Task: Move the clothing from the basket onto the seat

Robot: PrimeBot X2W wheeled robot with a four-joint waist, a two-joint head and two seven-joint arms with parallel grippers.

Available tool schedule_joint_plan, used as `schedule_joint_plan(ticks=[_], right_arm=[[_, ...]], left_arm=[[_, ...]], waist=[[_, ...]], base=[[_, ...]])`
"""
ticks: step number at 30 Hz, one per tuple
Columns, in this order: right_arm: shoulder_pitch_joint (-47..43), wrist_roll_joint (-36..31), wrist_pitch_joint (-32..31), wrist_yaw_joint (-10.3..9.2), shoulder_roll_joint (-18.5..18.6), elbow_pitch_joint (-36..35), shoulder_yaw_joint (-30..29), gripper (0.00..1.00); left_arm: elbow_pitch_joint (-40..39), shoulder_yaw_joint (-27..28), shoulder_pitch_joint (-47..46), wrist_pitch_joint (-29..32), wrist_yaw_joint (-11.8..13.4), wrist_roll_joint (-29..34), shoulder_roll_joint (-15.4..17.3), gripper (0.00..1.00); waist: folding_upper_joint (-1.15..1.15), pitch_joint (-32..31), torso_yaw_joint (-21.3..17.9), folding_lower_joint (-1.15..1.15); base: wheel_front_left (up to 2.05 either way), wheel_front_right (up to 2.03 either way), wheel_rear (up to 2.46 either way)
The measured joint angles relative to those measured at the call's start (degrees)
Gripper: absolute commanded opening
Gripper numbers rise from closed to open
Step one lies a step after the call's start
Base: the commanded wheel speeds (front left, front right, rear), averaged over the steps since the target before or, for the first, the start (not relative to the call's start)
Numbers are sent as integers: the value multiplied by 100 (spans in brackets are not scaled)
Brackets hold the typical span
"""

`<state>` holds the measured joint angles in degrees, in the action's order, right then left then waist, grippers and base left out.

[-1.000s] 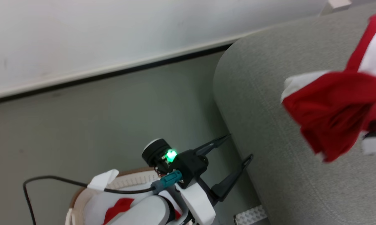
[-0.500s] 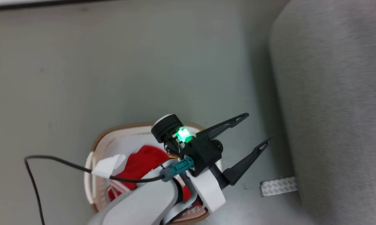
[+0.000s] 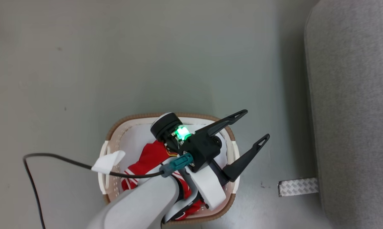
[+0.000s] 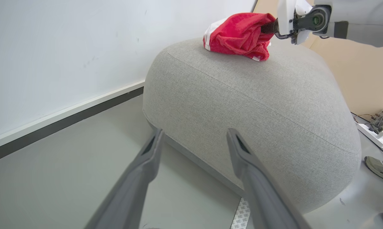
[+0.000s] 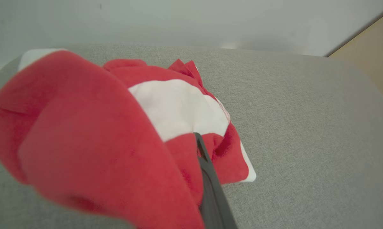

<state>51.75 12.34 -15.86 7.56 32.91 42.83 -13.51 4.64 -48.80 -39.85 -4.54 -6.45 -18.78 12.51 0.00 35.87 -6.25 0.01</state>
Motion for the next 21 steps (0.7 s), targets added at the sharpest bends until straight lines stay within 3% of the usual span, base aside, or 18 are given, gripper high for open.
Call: schedule_joint_plan(ticks=[1, 6, 11, 16, 21], right_arm=[[0, -8, -30, 0, -2, 51, 48, 100], [-30, -10, -171, 0, -44, 182, 417, 100], [-445, 330, -701, 0, -122, 123, 1251, 100], [-940, 835, -771, 0, 352, -570, 1797, 100], [-1506, 1363, -903, 0, 519, -1583, 2165, 100]], left_arm=[[22, 0, 8, -11, 2, -14, -12, 100], [164, 2, 139, -77, 49, -88, -12, 100], [348, 48, 474, -216, 185, -288, 22, 100], [412, 254, 870, -374, 416, -509, 82, 100], [394, 586, 1278, -519, 721, -794, 260, 100]], waist=[[0, -48, -11, 0], [0, -386, -89, 0], [0, -908, -197, -1], [0, -1565, -285, -2], [0, -2246, -317, -3]], base=[[0, 0, 0], [0, 0, 0], [0, 0, 0], [0, 0, 0], [0, 0, 0]])
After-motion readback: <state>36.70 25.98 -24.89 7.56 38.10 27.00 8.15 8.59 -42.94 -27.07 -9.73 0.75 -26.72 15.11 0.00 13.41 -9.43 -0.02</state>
